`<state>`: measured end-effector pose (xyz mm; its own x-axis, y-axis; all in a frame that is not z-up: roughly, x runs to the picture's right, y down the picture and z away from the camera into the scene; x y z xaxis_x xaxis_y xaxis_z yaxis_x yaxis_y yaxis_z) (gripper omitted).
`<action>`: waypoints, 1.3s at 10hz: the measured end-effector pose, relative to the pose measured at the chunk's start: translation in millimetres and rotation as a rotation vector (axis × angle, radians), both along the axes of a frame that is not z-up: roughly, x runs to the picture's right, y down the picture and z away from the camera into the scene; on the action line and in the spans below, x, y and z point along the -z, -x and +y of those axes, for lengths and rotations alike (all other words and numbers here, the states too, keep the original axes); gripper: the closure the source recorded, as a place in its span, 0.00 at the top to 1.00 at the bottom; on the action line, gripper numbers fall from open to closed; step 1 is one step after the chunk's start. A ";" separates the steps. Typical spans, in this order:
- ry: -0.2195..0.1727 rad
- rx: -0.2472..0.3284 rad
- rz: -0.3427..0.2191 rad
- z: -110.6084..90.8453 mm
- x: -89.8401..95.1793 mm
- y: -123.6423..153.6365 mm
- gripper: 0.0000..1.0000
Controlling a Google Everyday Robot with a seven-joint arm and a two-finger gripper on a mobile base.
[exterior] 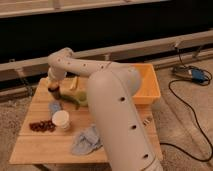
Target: Place apple in metal cup
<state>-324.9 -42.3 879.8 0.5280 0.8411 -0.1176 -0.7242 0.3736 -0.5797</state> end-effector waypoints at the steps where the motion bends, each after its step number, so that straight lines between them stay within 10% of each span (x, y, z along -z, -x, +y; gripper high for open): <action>1: 0.002 0.002 0.001 1.4 -3.1 5.0 0.53; 4: 0.009 0.004 0.005 3.0 -6.0 7.8 0.78; 13: -0.049 0.008 0.017 -29.3 29.8 -7.9 0.80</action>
<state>-317.0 -71.6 850.0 0.5331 0.8417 -0.0857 -0.7307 0.4070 -0.5482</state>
